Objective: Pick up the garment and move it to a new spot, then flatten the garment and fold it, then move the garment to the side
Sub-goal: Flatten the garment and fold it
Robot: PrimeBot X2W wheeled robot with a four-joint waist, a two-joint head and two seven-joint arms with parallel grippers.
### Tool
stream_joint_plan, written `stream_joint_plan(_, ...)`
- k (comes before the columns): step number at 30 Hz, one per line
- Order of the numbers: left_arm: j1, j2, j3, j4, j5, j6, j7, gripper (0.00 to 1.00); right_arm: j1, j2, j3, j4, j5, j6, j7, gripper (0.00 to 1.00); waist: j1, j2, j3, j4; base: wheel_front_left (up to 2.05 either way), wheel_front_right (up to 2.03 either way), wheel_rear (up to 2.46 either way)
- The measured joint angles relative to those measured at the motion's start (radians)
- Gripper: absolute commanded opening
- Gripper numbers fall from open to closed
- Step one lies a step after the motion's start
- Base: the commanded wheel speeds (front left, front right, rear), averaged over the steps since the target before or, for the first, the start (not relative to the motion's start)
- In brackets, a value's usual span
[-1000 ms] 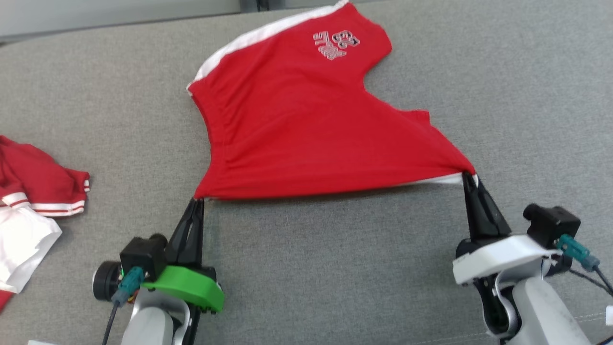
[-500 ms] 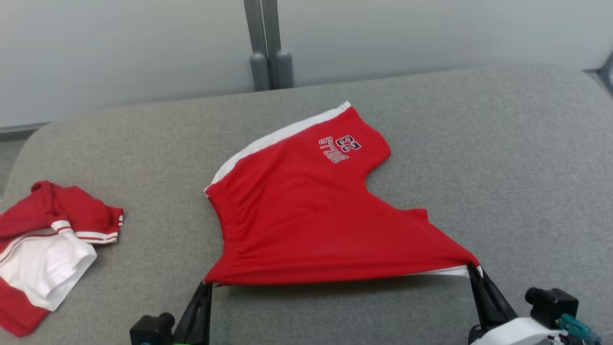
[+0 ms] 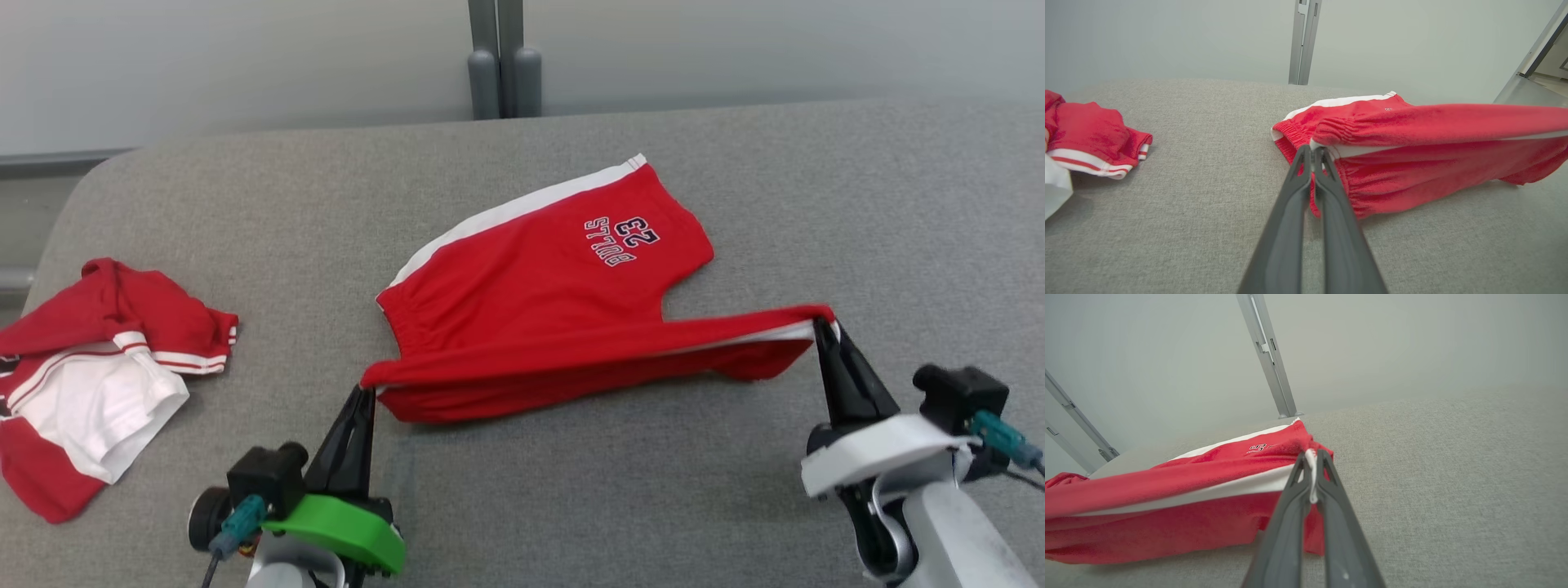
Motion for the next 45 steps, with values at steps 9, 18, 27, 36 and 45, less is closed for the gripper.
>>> stream_joint_plan(9,-0.181,0.002,-0.057,0.051,-0.045,0.016,0.000,0.00,-0.310,-0.033,0.054,0.153,-0.068,-0.001,0.000,0.00,0.0000,0.0000,0.116,0.049,0.00,0.00,0.00)
stream_joint_plan(18,-0.374,0.004,-0.153,0.086,-0.116,0.046,0.000,0.00,-0.579,-0.065,0.072,0.323,-0.160,-0.001,0.000,0.00,0.0000,0.0000,0.244,0.115,0.00,0.00,0.00)
stream_joint_plan(27,-0.529,0.003,-0.273,0.161,-0.195,0.119,-0.001,0.00,-0.773,-0.084,0.052,0.481,-0.233,-0.001,0.000,0.00,0.0001,0.0000,0.363,0.187,0.00,0.00,0.00)
stream_joint_plan(36,-0.569,0.003,-0.312,0.198,-0.241,0.158,-0.001,1.00,-0.819,-0.057,-0.043,0.544,-0.332,-0.001,0.000,1.00,0.0002,0.0000,0.409,0.232,0.00,0.00,0.00)
stream_joint_plan(45,-0.528,0.003,-0.284,0.173,-0.222,0.176,-0.001,1.00,-0.782,-0.038,-0.095,0.496,-0.345,-0.001,0.000,1.00,0.0002,0.0000,0.393,0.217,0.00,0.00,0.00)
